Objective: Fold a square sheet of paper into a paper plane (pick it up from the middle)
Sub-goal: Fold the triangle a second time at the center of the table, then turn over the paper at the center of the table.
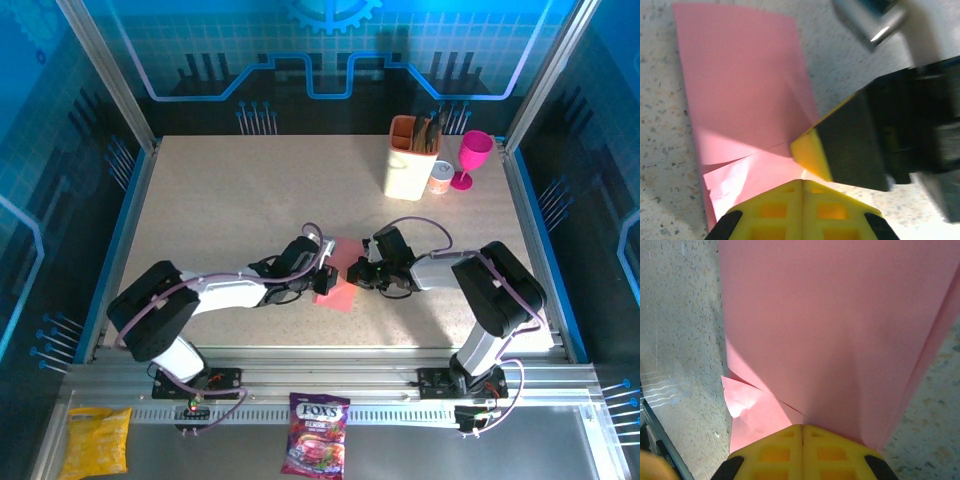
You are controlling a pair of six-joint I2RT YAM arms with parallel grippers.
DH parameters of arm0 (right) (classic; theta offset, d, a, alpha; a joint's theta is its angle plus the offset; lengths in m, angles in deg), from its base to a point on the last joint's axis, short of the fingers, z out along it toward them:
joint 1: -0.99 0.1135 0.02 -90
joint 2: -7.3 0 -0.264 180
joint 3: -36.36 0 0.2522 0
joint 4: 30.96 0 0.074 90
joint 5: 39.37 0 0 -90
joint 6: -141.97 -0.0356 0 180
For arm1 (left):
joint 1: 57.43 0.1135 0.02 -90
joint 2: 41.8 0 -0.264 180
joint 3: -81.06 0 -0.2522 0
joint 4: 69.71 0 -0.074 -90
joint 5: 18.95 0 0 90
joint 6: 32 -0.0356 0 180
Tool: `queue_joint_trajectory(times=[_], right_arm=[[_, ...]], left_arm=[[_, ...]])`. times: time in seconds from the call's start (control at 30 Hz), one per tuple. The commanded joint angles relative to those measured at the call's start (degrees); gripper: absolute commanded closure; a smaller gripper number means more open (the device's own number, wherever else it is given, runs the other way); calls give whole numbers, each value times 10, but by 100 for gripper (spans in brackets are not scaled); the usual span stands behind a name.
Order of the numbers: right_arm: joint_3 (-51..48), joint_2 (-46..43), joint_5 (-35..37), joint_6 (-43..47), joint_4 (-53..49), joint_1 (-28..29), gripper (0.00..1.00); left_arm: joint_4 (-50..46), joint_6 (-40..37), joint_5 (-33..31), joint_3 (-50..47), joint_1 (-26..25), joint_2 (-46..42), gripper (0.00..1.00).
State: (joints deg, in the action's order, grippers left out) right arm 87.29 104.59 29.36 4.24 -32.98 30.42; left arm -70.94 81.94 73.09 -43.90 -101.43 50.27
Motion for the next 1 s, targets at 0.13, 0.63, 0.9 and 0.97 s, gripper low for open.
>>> queue_joint_trajectory(times=[0.13, 0.63, 0.9, 0.97], right_arm=[[-20, 16, 42, 15, -55, -10, 100], [-48, -187, 47, 15, -149, 3, 61], [-81, -183, 70, -22, -106, 44, 58], [-81, -174, 74, -28, -98, 55, 59]], left_arm=[[6, -29, 7, 28, 36, 71, 100], [39, 7, 17, -19, 42, 84, 100], [31, 76, -19, -69, 12, 44, 100], [25, 102, -36, -79, -3, 34, 100]])
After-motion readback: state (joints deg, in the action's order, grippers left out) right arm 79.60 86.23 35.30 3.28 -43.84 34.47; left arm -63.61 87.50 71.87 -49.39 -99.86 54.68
